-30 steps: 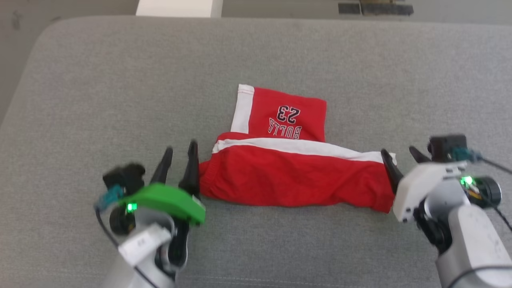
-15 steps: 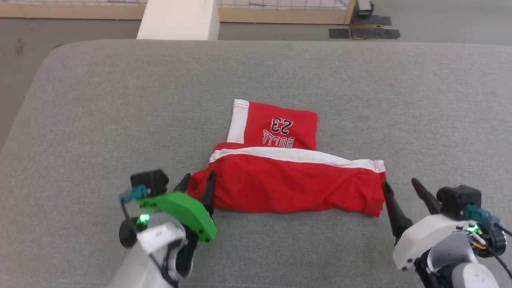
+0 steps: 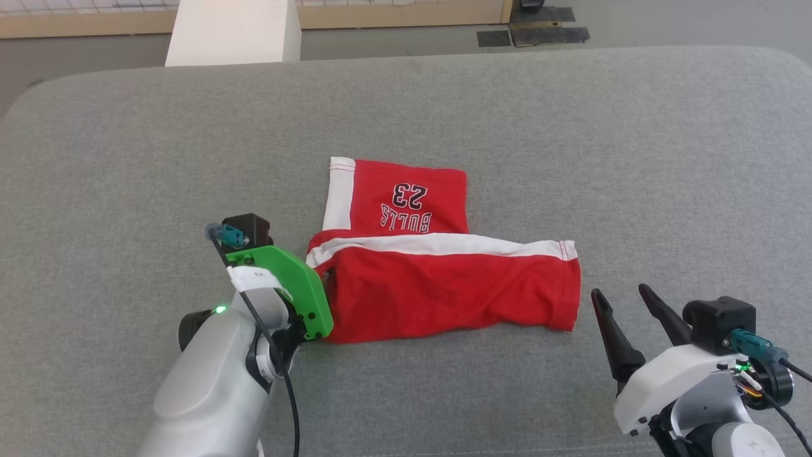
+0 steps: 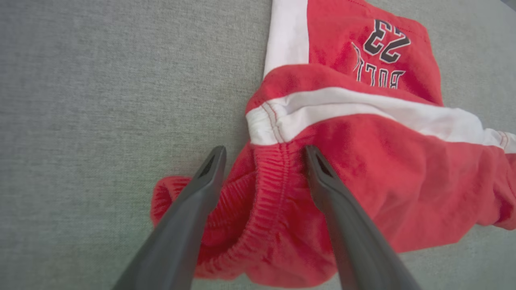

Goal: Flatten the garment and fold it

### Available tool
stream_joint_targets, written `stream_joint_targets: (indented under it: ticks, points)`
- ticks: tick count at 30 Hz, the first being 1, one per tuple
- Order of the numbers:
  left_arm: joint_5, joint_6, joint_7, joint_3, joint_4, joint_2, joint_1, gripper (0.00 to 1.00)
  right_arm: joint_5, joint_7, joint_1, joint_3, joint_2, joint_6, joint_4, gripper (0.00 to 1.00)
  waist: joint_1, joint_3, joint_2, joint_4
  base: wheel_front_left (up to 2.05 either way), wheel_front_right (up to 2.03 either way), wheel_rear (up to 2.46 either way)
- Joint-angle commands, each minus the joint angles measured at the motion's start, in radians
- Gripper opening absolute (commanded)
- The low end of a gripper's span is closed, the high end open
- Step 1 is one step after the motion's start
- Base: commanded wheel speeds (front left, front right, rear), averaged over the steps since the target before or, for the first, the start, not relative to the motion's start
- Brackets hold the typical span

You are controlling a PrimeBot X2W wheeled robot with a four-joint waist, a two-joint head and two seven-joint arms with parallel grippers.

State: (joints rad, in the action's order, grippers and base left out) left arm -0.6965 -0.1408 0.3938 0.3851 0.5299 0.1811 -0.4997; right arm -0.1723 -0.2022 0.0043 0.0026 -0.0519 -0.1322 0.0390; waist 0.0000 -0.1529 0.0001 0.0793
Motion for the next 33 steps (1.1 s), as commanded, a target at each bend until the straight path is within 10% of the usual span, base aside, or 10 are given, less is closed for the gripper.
stream_joint_targets:
  ticks: [1, 10, 12, 33]
  points:
    - [-0.006, 0.010, -0.004, 0.003, -0.002, 0.002, -0.020, 0.94, -0.007, 0.003, 0.008, 0.001, 0.001, 0.002, 0.006, 1.00, 0.0000, -0.005, -0.0001, 0.005, 0.00, 0.00, 0.00]
    - [-0.005, 0.059, -0.032, 0.033, -0.035, -0.022, -0.045, 0.35, -0.005, -0.002, 0.004, -0.005, 0.002, 0.002, 0.004, 1.00, 0.0000, -0.012, -0.0001, -0.016, 0.00, 0.00, 0.00]
    - [0.002, 0.068, -0.051, 0.037, -0.038, -0.024, -0.056, 0.00, -0.006, -0.005, 0.001, -0.001, 0.002, 0.002, 0.005, 1.00, 0.0000, -0.012, -0.0001, -0.020, 0.00, 0.00, 0.00]
    - [0.019, 0.014, -0.185, 0.043, -0.419, 0.080, 0.316, 0.00, -0.010, -0.048, -0.065, -0.006, 0.002, 0.002, -0.017, 1.00, 0.0000, -0.011, -0.0001, -0.045, 0.00, 0.00, 0.00]
